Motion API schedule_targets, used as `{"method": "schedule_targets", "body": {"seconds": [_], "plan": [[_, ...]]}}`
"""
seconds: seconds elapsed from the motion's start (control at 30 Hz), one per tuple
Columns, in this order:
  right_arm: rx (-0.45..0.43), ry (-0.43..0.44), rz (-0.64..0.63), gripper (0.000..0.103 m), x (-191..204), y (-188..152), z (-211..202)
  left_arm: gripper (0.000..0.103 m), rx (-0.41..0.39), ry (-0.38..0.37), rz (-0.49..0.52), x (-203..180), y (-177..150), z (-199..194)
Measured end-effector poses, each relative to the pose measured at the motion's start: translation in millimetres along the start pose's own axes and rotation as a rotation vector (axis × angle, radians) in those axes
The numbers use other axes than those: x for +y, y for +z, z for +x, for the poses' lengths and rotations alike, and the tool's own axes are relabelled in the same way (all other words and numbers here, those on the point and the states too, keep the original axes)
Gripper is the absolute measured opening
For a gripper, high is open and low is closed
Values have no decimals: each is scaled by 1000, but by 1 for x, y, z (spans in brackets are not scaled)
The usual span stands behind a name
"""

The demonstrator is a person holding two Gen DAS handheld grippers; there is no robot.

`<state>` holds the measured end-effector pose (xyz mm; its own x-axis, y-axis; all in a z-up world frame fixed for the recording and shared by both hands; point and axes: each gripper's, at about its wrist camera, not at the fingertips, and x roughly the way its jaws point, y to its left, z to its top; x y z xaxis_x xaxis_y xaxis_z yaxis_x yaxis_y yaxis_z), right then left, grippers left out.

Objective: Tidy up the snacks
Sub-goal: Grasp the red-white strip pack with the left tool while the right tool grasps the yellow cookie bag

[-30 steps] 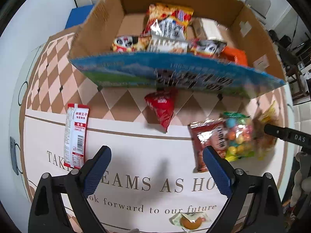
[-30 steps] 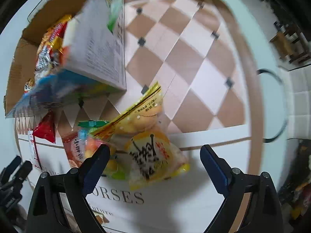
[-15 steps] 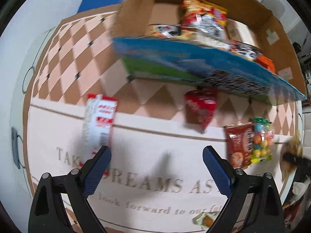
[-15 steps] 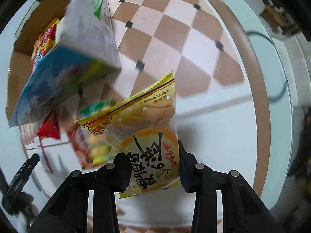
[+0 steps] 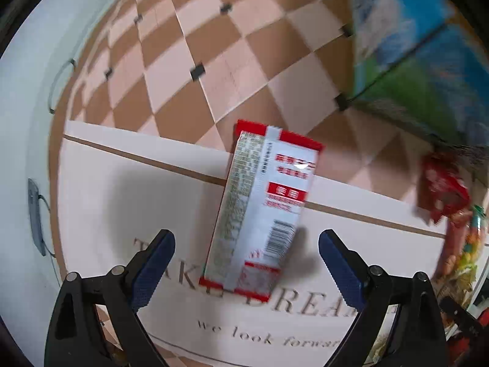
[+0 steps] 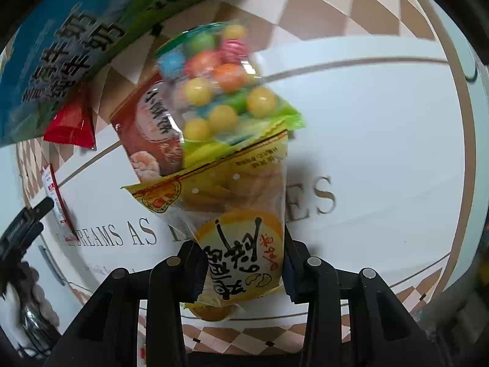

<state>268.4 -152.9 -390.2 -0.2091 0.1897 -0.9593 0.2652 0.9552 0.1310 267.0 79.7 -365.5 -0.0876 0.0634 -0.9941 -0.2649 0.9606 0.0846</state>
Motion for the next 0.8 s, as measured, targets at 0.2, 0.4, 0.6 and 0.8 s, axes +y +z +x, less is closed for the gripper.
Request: {"method": "schedule_targets", "body": {"seconds": [0.2,0.4,0.6,0.8], "plan": [[13,-35,-24,43,12,1,1,81,1,-95,16,0,1,14],[56,-38,-10,53,8,8,3,52,1,-102,51,-19,-20,3],[33,-30,-17,53,2,6,-6,49,14,-124,80,-34,-57,4],[31,-20,-24,54,-8,-1,-12,49,33,-148,147,-63,-107,-1]]}}
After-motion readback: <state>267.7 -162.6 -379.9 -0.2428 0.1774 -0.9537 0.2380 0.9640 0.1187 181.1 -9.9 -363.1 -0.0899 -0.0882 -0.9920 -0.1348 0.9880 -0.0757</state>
